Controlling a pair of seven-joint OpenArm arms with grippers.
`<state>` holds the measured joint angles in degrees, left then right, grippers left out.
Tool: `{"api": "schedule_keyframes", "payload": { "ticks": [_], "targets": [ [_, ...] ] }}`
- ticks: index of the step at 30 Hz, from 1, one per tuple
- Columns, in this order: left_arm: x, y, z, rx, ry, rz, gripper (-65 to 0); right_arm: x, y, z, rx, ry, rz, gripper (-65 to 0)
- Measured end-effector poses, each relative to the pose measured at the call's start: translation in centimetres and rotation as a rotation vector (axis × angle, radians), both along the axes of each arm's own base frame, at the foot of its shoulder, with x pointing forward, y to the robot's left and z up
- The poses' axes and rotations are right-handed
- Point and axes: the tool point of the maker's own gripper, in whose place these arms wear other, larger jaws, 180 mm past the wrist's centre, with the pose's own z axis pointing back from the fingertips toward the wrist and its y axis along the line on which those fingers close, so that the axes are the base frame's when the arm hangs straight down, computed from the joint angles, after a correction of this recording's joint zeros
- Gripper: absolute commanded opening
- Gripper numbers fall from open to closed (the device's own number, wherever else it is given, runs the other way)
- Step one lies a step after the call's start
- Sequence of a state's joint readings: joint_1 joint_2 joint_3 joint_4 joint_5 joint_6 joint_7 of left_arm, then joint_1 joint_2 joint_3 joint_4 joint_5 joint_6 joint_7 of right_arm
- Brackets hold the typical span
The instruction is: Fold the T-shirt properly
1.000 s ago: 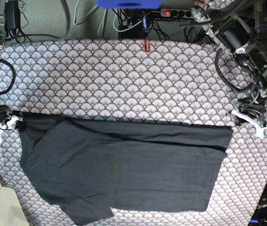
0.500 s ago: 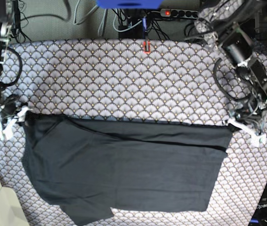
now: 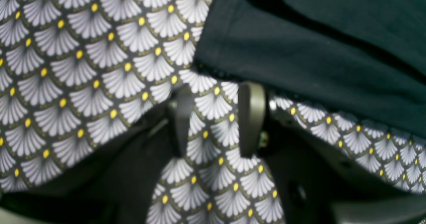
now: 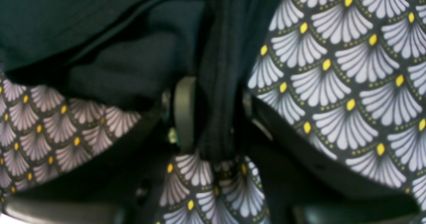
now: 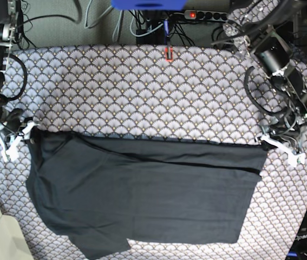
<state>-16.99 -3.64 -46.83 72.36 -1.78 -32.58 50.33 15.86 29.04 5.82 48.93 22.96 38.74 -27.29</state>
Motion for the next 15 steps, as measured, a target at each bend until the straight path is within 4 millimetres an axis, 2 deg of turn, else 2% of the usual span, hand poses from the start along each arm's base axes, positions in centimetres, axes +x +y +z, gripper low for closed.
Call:
{"api": "schedule_keyframes", "payload": {
  "ticks": [3,5,8,10,15],
  "targets": [
    [0.9,0.2,0.6,0.005,-0.069,0.015,-41.6,0.2,0.0,0.1,-0.005,0.004,0.004,-58.6],
    [1.2,-0.3,-0.1,-0.021,-0.081,0.015,-41.6,0.2,0.0,0.1,-0.004,0.004,0.004,-61.6],
    [0.6,-1.5,-2.6,-0.069,-0.024,0.004,-41.6,0.3,0.0,0.2,-0.012,0.009,0.008,-62.7],
    [0.7,-1.7,-3.4,-0.084,-0.028,0.008,-41.6,0.3,0.0,0.2,-0.013,0.01,0.009,-62.9],
    [2.7,-1.9,-2.6,-0.115,-0.146,0.036,-41.6,0.3,0.0,0.1,-0.014,0.01,0.011,-62.9]
  ]
}}
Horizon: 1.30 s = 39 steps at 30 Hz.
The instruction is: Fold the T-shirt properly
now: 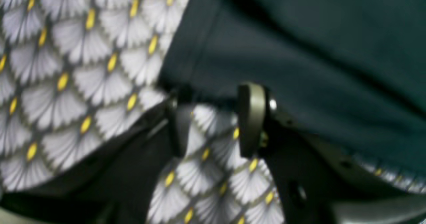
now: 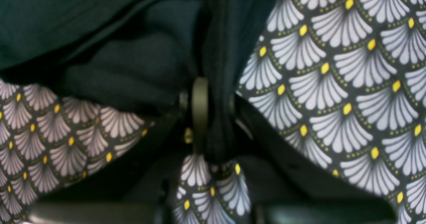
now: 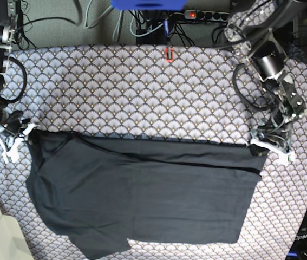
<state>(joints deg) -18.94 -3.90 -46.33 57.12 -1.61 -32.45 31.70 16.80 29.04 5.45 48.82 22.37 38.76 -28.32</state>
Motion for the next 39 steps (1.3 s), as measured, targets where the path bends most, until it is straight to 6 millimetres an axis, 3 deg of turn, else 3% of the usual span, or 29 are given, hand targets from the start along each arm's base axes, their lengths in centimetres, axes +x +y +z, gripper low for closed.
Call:
{"api": "schedule_keyframes", "payload": {
  "ticks": [10,16,21,32,35,39],
  "targets": [
    [0.8,0.3,0.8,-0.004,-0.038,0.022,-41.6,0.0,0.0,0.0,0.0,0.0,0.0,-62.9],
    [-0.4,2.4,-0.4,0.004,0.017,0.149,-41.6,0.0,0.0,0.0,0.0,0.001,0.0,-62.7],
    [-1.0,2.3,-0.9,0.003,0.028,0.15,-41.6,-0.1,0.0,0.0,0.003,-0.002,-0.001,-62.7],
    [0.7,2.0,0.3,-0.001,-0.036,0.161,-41.6,-0.1,0.0,0.0,0.002,-0.001,-0.001,-62.5],
    [0.7,1.4,-1.0,-0.04,-0.012,0.156,-41.6,-0.1,-0.1,-0.2,-0.016,0.002,0.007,-62.5],
    [1.2,1.3,-1.1,-0.053,-0.039,0.17,-41.6,0.0,0.0,-0.5,-0.067,0.014,0.036,-62.6]
  ]
}}
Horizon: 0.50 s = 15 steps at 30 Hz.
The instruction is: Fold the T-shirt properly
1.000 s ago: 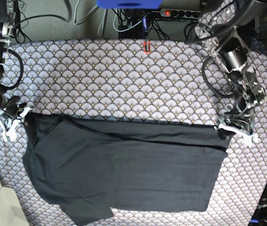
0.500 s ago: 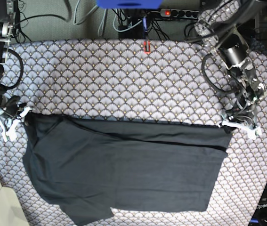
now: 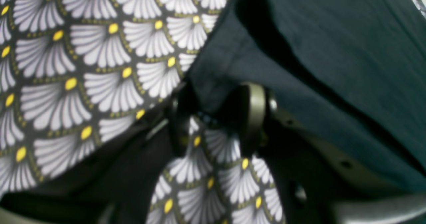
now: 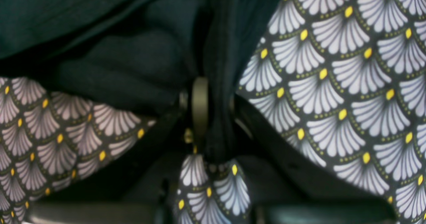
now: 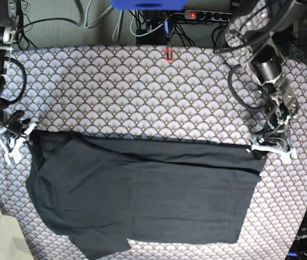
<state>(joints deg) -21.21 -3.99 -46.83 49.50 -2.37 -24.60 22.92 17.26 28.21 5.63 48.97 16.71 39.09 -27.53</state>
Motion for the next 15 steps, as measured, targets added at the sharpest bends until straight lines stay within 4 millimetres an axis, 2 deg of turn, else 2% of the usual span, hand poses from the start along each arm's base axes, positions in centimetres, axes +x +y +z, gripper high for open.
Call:
{"api": "schedule_keyframes", "payload": {
  "ticks": [8,12,15],
  "targets": [
    [0.23,-0.18,0.08,-0.001,-0.013,0.003,-43.7,0.08,0.09,-0.03,-0.008,-0.003,0.004,-62.9],
    [0.08,-0.27,-0.08,-0.002,-0.001,0.002,-63.6,0.18,0.04,0.06,-0.012,-0.004,0.005,-63.0],
    [-0.02,-0.61,-0.36,-0.017,0.024,-0.011,-65.0,0.35,-0.01,0.18,-0.022,0.006,0.01,-63.0]
  ]
}}
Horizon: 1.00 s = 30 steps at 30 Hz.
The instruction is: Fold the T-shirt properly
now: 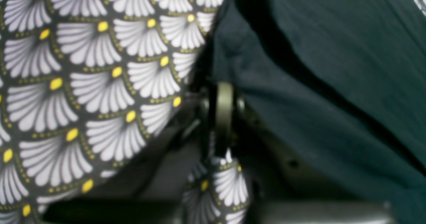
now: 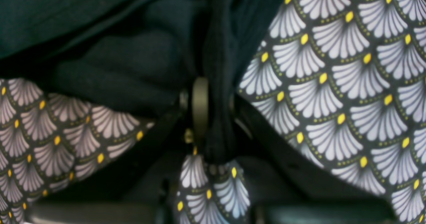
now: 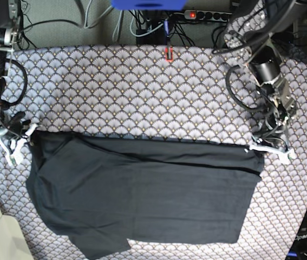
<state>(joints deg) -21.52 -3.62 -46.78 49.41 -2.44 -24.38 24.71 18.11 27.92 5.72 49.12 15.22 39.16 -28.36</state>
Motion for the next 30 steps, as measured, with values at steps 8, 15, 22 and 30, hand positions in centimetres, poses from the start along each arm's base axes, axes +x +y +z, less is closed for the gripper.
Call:
{"api": "schedule_keyframes", "payload": {
  "ticks": [8,15,22,30],
  "targets": [
    [0.8,0.7,3.8,0.051,0.029,-0.045,-65.0,0.1,0.4,2.8,-0.126,-0.024,0.093,-63.1],
    [0.3,1.2,6.5,0.106,0.013,-0.049,-65.0,1.1,1.3,5.9,-0.135,-0.11,0.118,-63.1],
    [-1.5,1.3,5.1,0.117,0.051,-0.051,-65.0,-0.5,0.4,4.7,-0.138,-0.071,0.095,-63.1],
    [-4.5,1.7,4.8,0.108,0.035,-0.037,-65.0,-4.1,0.7,3.6,-0.148,-0.05,0.114,-63.1]
  ]
}}
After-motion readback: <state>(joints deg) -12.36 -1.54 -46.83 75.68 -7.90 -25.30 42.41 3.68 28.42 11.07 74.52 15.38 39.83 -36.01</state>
